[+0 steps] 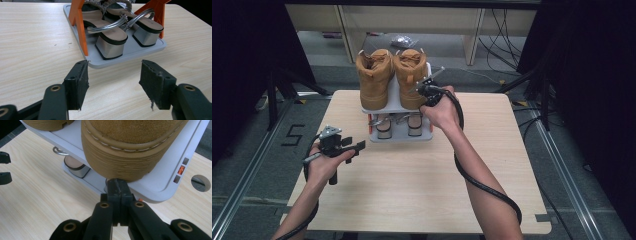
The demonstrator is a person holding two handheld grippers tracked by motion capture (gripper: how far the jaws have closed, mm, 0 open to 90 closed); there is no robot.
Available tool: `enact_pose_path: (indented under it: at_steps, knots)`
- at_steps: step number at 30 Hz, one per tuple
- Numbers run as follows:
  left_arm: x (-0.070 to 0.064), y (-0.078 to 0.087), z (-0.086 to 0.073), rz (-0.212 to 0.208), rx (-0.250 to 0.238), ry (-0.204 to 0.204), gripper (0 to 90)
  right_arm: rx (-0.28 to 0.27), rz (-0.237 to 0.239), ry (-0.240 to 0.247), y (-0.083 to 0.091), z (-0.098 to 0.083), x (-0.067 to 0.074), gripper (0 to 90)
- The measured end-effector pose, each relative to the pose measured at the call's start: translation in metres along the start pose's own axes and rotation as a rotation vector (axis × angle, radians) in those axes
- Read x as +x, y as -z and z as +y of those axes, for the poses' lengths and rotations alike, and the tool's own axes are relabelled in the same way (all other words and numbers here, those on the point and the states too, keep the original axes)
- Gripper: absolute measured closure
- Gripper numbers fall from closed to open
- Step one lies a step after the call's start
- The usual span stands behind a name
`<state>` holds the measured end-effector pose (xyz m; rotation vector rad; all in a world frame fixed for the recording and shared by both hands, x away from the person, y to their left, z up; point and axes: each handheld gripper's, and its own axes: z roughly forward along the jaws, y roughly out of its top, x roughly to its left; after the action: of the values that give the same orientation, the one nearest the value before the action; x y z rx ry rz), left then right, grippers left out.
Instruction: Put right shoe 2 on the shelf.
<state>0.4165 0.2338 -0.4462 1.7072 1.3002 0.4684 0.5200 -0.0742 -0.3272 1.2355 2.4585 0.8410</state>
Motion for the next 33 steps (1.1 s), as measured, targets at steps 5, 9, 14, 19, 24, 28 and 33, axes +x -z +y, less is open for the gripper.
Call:
enact_pose_path:
  at_steps: [5,9,14,19,24,28,33]
  knots:
    - [0.003,0.001,-0.002,0.004,-0.019,0.001,38.9,-0.036,-0.001,0.013,0.009,-0.007,-0.002,85.3]
    - [0.004,0.003,-0.003,0.007,-0.034,-0.002,38.8,-0.065,-0.022,0.018,0.016,-0.016,-0.004,78.0]
    - [0.008,0.006,-0.007,0.015,-0.041,-0.008,38.5,-0.07,-0.033,0.031,0.026,-0.035,-0.013,72.0]
    - [0.012,0.009,-0.012,0.02,-0.042,-0.01,38.3,-0.071,-0.045,0.024,0.029,-0.06,-0.027,66.6]
    - [0.017,0.011,-0.02,0.03,-0.052,-0.006,38.3,-0.067,-0.056,0.005,0.031,-0.087,-0.04,62.0]
    - [0.021,0.013,-0.028,0.04,-0.051,-0.013,38.3,-0.078,-0.062,-0.022,0.032,-0.113,-0.051,58.9]
    - [0.025,0.014,-0.039,0.05,-0.055,-0.009,38.2,-0.06,-0.055,-0.117,0.029,-0.152,-0.061,57.6]
